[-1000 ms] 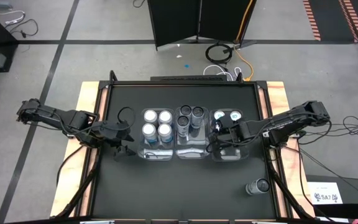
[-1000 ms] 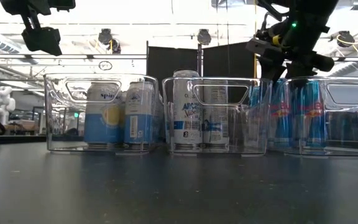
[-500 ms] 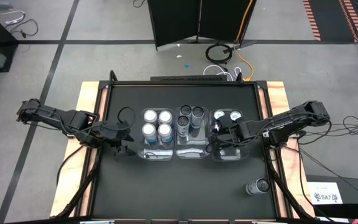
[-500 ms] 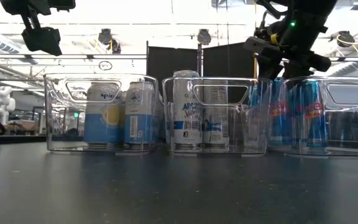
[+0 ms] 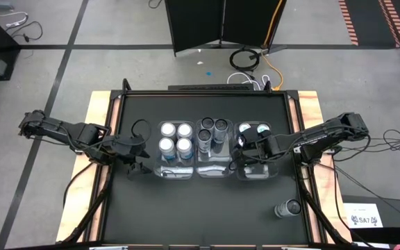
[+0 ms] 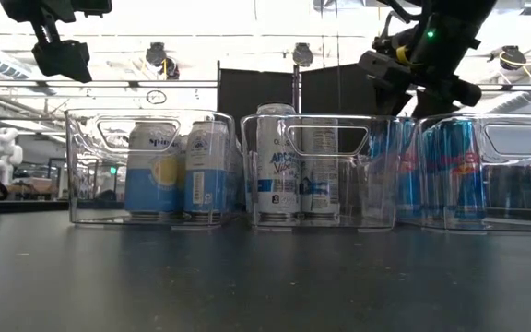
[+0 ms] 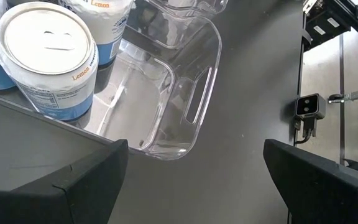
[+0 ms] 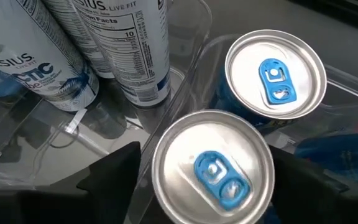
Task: Sort soda cans
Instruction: Put the blue soda can into the right transparent bin, then put the white-blue soda can into the center transparent bin
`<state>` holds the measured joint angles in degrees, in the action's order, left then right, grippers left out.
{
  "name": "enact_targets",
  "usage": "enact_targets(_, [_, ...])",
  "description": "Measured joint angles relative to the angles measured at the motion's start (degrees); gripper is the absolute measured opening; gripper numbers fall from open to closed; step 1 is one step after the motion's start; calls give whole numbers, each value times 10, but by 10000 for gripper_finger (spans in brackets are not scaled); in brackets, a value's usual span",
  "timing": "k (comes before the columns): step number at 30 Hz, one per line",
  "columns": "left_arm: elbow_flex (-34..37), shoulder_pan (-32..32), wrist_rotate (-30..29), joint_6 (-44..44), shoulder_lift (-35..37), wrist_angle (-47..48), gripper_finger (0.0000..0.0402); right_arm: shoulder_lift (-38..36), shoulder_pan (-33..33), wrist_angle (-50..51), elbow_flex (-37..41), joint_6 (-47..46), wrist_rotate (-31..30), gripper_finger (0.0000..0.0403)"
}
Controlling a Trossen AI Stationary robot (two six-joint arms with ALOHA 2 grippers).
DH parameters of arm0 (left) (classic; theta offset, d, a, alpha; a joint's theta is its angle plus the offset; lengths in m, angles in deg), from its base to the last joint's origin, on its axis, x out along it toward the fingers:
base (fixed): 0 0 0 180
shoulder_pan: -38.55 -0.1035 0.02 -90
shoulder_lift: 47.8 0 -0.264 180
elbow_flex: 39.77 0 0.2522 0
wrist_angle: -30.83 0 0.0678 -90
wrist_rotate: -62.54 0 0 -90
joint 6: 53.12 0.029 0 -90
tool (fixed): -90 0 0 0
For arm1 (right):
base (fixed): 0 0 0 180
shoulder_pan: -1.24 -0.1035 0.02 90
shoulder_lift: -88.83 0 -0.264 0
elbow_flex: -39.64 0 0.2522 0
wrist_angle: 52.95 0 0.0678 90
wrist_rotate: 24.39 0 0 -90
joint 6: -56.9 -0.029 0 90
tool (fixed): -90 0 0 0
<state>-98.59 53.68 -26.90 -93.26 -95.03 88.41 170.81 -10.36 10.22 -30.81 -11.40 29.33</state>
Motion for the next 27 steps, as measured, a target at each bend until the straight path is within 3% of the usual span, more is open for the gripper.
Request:
enact_targets(8, [0, 0, 0, 0, 0, 0, 382, -20, 0, 17, -17, 9, 11, 336])
enact_targets(16, [0, 0, 0, 0, 0, 0, 382, -70, 0, 126, -129, 29, 21, 336])
enact_targets(21, [0, 0, 0, 0, 0, 0, 382, -93, -21, 137, -188, 29, 70, 336])
enact_targets(27, [0, 0, -9, 1, 0, 0, 382, -99, -68, 148, -200, -25, 113, 336])
